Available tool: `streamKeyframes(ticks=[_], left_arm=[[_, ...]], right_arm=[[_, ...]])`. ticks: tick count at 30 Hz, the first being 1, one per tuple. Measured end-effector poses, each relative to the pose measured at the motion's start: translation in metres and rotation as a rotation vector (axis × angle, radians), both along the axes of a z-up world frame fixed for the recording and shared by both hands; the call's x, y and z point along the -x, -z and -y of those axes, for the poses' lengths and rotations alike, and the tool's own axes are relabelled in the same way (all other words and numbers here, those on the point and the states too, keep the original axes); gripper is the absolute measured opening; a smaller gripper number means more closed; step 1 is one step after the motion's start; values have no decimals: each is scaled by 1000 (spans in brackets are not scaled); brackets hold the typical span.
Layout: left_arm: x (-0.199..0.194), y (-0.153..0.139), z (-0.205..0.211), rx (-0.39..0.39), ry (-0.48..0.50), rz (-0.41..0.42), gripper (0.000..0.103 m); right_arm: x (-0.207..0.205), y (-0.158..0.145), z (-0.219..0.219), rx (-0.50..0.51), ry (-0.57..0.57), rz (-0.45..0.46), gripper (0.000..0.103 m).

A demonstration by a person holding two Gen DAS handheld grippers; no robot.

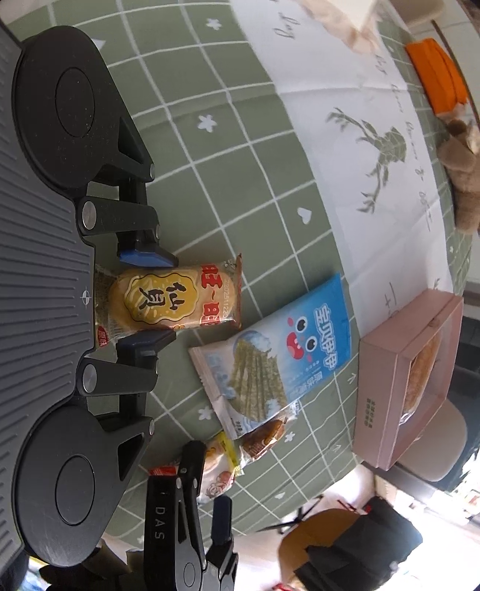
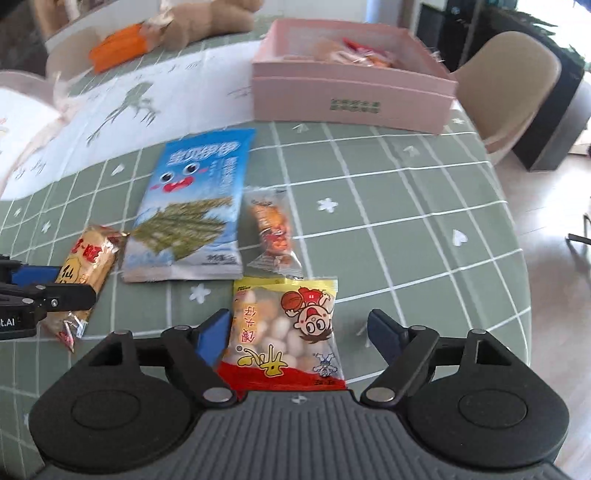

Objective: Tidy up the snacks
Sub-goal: 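Grasp the small orange snack stick with the right gripper while the left holds the rice cracker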

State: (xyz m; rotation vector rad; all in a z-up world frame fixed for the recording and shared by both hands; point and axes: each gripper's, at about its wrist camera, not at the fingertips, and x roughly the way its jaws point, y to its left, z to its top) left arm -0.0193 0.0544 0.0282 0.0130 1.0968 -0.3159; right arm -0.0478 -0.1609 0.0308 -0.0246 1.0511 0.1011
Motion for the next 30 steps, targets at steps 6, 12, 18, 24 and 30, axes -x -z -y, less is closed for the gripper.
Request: streamKeyframes(ticks=[6, 12, 18, 24, 30], left_arm=[[-6, 2, 11, -21, 29, 32, 47], [1, 5, 20, -67, 83, 64, 53], [4, 2, 1, -19, -5, 41, 40], [6, 2, -26, 80, -107, 7, 40], [6, 2, -23, 68, -112, 12, 40]], right_arm=[[1, 9, 3, -3, 56, 15, 103], [0, 11, 2, 0, 31, -15, 103], [-7, -6, -1, -24, -17, 45, 88], [-33, -14, -2, -76, 0, 71, 83], [-41, -9, -8, -184, -45, -18, 45]])
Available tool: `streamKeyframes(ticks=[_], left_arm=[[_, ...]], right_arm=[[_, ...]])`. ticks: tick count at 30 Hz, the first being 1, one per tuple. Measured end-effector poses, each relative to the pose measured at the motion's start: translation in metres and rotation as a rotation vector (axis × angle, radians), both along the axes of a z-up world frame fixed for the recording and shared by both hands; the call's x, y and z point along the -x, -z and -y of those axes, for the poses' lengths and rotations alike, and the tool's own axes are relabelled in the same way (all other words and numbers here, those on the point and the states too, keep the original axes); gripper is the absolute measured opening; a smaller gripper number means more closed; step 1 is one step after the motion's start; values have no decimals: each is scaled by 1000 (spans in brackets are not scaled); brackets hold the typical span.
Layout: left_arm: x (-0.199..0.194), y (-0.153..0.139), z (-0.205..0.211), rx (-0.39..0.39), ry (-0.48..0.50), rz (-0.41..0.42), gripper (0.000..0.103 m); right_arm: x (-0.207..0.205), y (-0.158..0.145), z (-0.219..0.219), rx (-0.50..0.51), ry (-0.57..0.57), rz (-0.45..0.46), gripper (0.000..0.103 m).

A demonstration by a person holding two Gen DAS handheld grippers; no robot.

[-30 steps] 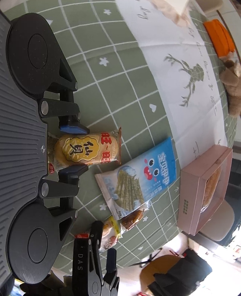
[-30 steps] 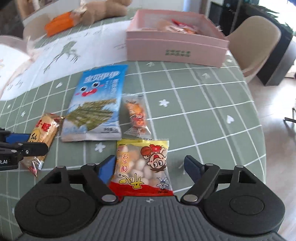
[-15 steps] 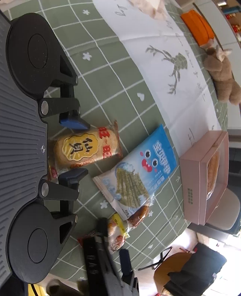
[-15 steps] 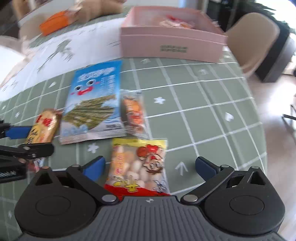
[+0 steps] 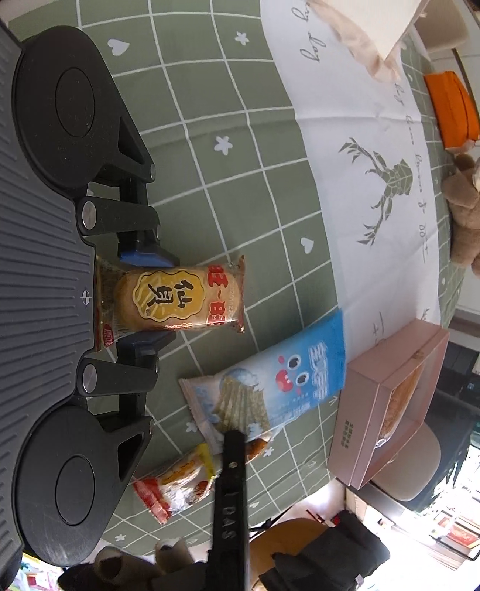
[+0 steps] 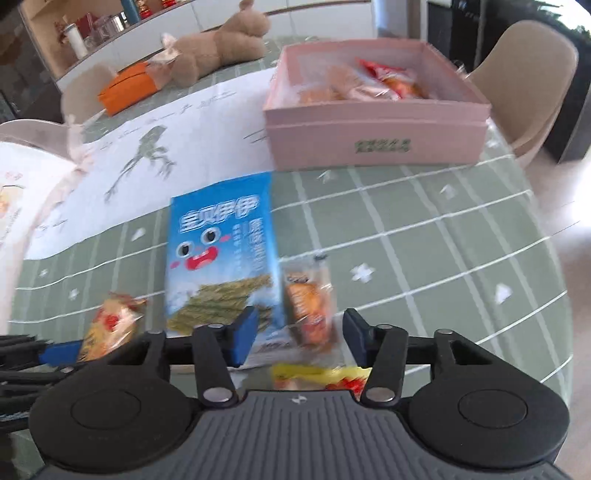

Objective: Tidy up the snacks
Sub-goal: 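Grasp the small orange snack stick with the right gripper while the left holds the rice cracker, then carry the rice cracker and orange snack over the pink box while both grippers open to drop them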

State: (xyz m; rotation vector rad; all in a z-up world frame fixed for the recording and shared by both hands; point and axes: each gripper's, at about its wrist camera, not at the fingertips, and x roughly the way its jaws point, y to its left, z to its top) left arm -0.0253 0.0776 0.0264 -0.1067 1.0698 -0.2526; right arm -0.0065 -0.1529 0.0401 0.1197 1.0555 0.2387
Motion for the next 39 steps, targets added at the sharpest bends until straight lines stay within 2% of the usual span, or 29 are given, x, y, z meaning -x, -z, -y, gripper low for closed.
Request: streamKeyframes(ticks=[1, 5, 11, 17, 18, 20, 23, 27, 34, 37, 39], left_arm=[[-1, 0, 0, 4, -4, -2, 40], [-1, 1, -3, 27, -19, -8, 40], [-1, 0, -6, 44, -20, -12, 40], [0, 0, -6, 47, -21, -12, 41], [1, -1, -6, 47, -21, -12, 41], [1, -1, -6, 47, -25, -15, 41], [0, -1, -5, 45, -31, -18, 41], [0, -1, -4, 38, -34, -18, 41], [2, -3, 3, -8, -14, -11, 39], [5, -31, 7, 56, 4, 68, 39], [-3, -71, 12, 144, 27, 146, 39]], right_arm=[[1, -1, -1, 0, -16, -9, 41], [4, -4, -1, 11, -47, -30, 39], [-4, -9, 18, -37, 65, -2, 39], [-18, 5, 15, -30, 78, -17, 40], [-18, 5, 11, -15, 60, -17, 38], [-15, 5, 2, 26, 15, -14, 25], [-9, 3, -6, 78, -31, -5, 22], [-2, -9, 4, 52, -23, -6, 19], [8, -44, 36, 18, 29, 61, 19], [11, -56, 49, 14, 54, 87, 19], [14, -65, 61, 9, 74, 109, 19]])
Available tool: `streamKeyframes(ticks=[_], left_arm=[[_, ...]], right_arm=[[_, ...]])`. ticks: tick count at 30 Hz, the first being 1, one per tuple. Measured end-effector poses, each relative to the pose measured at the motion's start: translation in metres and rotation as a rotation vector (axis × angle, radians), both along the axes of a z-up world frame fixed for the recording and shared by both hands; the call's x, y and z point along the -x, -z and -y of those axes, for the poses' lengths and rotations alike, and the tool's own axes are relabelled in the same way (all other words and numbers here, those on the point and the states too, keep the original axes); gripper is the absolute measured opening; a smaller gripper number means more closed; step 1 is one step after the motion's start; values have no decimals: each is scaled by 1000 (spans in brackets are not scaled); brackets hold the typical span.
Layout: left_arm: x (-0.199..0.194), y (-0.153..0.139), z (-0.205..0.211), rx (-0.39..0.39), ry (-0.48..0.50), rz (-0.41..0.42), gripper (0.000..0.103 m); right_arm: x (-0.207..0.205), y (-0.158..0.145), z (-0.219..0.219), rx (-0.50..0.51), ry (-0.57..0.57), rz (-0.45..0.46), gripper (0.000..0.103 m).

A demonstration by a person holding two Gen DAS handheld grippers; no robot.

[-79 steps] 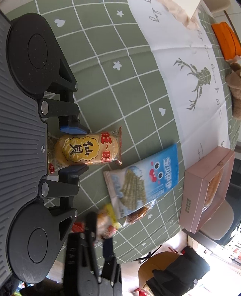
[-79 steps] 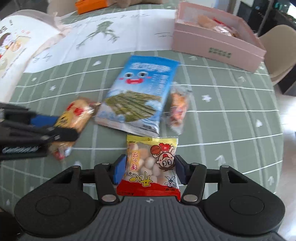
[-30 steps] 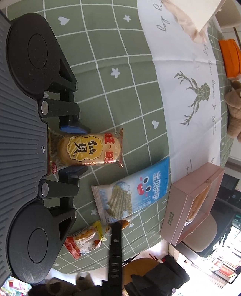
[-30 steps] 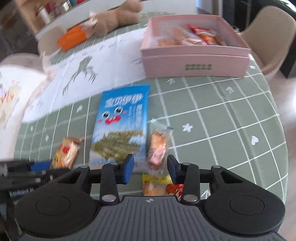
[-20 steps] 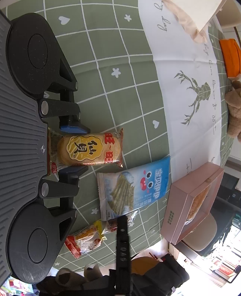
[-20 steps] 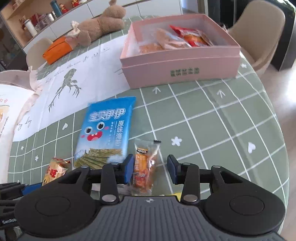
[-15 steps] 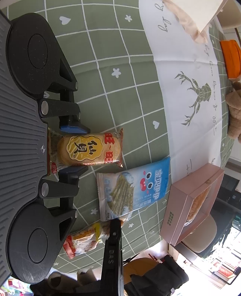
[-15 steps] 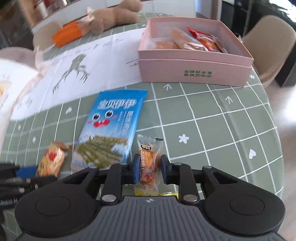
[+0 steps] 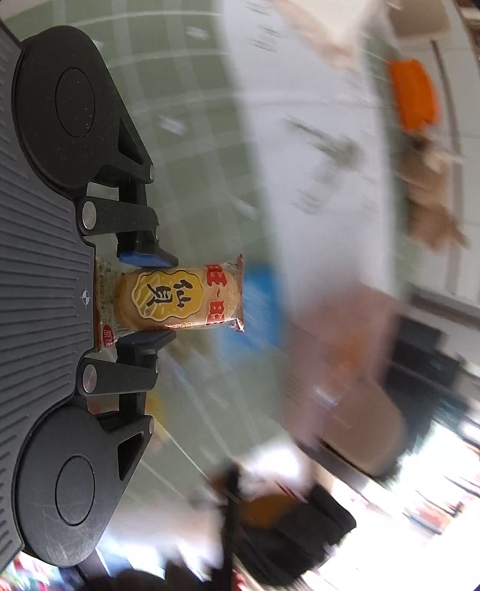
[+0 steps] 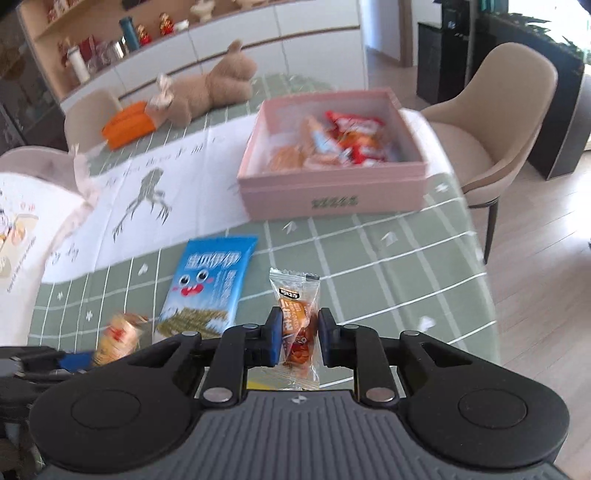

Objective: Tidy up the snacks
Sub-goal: 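Carry the rice cracker and orange snack over the pink box while both grippers open to drop them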

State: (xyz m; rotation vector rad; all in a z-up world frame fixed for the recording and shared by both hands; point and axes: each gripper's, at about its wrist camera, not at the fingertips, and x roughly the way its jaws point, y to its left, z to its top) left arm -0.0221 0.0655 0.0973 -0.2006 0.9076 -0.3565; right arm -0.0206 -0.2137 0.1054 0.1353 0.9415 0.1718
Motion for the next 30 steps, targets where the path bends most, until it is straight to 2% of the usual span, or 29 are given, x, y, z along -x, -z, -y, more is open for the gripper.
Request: streamKeyframes(ticks=[3, 6, 8, 9, 11, 12, 13, 15, 17, 19, 21, 23, 26, 30], left_arm=[[-25, -63, 16, 103, 61, 143, 39], [-68, -114, 42, 157, 113, 252, 40], [-108, -132, 61, 178, 121, 266, 43], [-131, -133, 69, 192, 124, 237, 43], [-182, -115, 84, 201, 100, 106, 42], [-200, -101, 90, 179, 78, 55, 41], [-210, -89, 94, 150, 63, 29, 41], [-214, -64, 97, 101, 52, 9, 41], [-202, -44, 89, 128, 38, -15, 41], [-181, -27, 78, 128, 24, -52, 41], [-156, -12, 78, 69, 54, -70, 41], [-123, 1, 84, 17, 125, -86, 41], [-79, 24, 86, -9, 206, -144, 41], [-39, 52, 76, -64, 208, -221, 41]], right_arm=[[1, -25, 20, -18, 19, 68, 19], [-13, -64, 33, -19, 5, 182, 20], [-35, -90, 36, -10, -2, 249, 20], [-49, -101, 37, -8, -7, 274, 20], [-86, -114, 41, -35, -22, 288, 22], [-107, -113, 44, -42, -23, 257, 30], [-122, -109, 46, -36, -8, 227, 41], [-137, -96, 52, -2, 13, 183, 44], [-133, -78, 58, 10, 18, 139, 44], [-119, -57, 62, 4, 4, 94, 49], [-101, -34, 61, 30, -6, 49, 50], [-82, -12, 57, 45, 1, 1, 50], [-54, 12, 53, -29, 16, -86, 50], [-6, 43, 36, -79, 13, -186, 52]])
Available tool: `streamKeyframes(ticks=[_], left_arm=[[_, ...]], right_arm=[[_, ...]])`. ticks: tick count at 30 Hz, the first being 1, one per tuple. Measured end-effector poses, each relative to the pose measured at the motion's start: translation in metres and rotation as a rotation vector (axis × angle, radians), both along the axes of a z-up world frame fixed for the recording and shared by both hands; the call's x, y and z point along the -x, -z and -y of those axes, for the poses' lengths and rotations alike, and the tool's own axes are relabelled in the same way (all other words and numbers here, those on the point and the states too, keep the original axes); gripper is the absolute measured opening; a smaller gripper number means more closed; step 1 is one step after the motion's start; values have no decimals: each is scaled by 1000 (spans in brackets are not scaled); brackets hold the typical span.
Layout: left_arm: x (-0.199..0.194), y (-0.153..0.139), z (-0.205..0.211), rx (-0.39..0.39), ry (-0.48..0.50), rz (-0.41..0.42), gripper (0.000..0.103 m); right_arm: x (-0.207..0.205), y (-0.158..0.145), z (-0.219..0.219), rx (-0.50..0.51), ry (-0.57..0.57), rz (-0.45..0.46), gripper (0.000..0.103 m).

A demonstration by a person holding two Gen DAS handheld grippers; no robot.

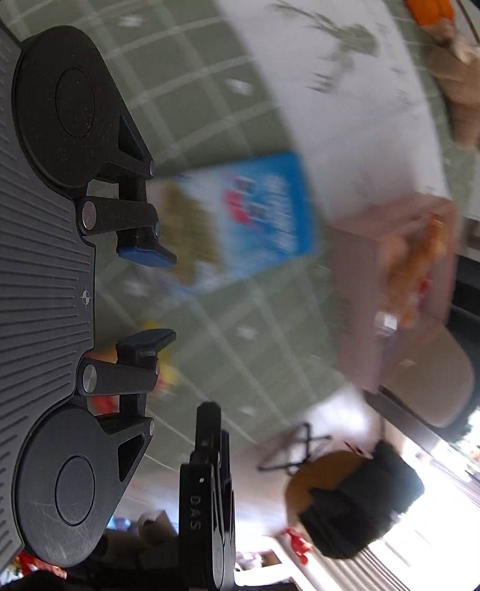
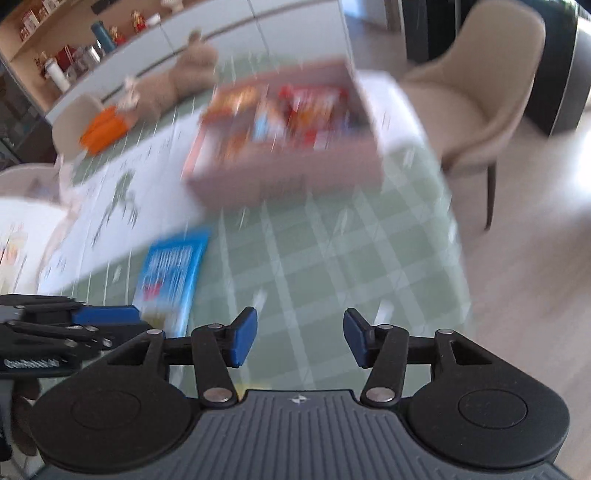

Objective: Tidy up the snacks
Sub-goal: 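Carry the rice cracker and orange snack over the pink box while both grippers open to drop them, then move both grippers back toward the blue seaweed bag and yellow packet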

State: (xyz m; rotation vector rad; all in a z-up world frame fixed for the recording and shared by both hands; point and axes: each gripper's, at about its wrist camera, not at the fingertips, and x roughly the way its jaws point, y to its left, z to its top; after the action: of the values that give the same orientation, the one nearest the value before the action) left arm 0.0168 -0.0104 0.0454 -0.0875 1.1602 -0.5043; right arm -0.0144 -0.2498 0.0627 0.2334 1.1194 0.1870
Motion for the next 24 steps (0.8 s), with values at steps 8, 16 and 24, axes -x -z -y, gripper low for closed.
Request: streamKeyframes(ticks=[8, 16, 24], left_arm=[[28, 17, -33, 32, -39, -31, 41], [44, 7, -65, 17, -95, 6, 41], [61, 0, -87, -10, -134, 26, 41]], right_arm=[[40, 20, -47, -44, 10, -75, 52], [30, 8, -101, -39, -89, -9, 57], [-25, 14, -141, 47, -54, 29, 81]])
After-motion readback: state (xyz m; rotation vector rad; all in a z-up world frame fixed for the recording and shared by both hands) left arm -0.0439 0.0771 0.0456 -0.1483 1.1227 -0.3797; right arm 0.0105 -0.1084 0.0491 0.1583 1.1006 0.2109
